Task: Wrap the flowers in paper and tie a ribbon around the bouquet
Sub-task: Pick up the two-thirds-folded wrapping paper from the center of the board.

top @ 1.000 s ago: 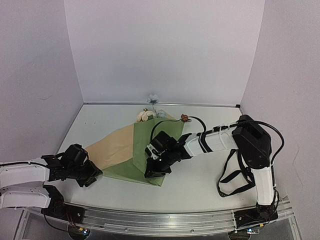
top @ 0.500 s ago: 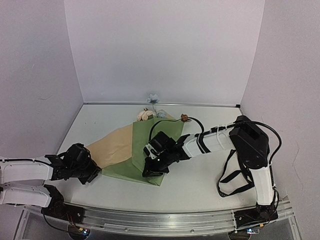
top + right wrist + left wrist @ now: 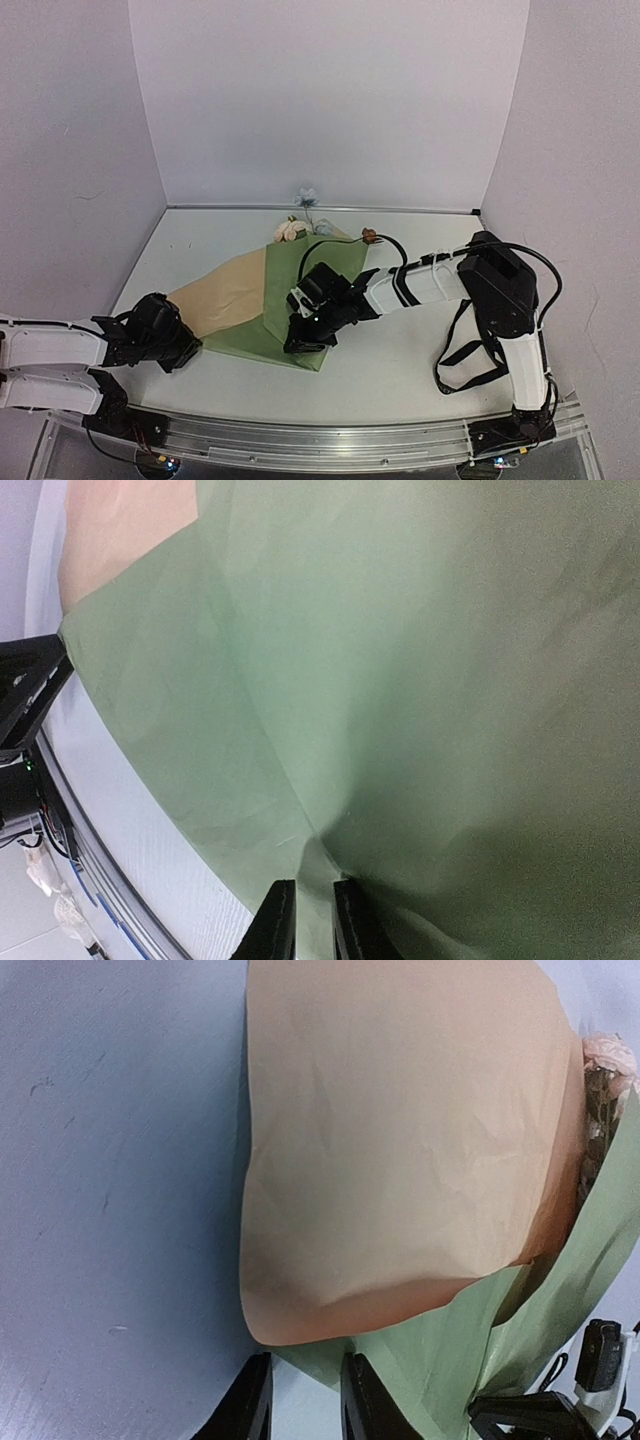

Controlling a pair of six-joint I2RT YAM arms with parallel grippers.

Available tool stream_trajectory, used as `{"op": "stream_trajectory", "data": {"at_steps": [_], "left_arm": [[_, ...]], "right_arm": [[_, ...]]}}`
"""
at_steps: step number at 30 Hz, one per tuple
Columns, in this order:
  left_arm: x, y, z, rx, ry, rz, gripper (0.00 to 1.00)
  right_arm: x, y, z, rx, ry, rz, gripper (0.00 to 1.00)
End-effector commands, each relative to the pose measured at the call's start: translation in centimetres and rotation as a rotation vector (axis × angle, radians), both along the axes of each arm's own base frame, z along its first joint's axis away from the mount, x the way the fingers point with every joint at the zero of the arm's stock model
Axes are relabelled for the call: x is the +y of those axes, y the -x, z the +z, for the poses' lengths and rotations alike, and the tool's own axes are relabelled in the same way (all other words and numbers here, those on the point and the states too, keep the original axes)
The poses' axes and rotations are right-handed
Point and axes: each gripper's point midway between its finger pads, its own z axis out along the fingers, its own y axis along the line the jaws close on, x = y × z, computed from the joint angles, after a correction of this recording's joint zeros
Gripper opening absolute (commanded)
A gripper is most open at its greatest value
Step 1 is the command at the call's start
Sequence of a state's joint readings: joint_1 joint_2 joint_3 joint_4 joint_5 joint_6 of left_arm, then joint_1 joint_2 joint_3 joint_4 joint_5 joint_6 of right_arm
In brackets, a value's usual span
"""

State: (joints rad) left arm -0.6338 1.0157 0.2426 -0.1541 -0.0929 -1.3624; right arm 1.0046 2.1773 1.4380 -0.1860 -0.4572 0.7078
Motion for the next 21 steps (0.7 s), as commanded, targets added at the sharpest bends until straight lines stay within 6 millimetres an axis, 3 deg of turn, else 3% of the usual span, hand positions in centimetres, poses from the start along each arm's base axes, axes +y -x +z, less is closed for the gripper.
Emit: {"op": "stream_trajectory", "data": {"at_steps": [1,7,12,15,21], "left_arm": [[0.3,-0.7,0.2,-0.055,0.018,0.031,0.28],[0.9,-0.8,-0.3,-0.068,-0.007,0.046,0.24],[0.9,-1.4,-0.2,-0.100,-0.028,0.034,0.09],[0.7,-2.4,1.5,-0.165,-0.058,0.003,0.01],[-0.6,-3.7,6.2,-0.327,-0.071,-0.117,0.00]], "right_arm": [[0.7,-0.7,-0.2,-0.021,0.001,-0.013,0.16],[0.8,-0.7,-0.2,-0.018,-0.002,-0.013,0.16],[0.9,-0.7,-0.1,-0.016,-0.006,-0.013,0.16],[0.9,-0.7,-0.2,-0.015,-0.004,-0.014,0.16],[0.5,-0.7,-0.8,-0.018,0.028,-0.027,0.16]]}}
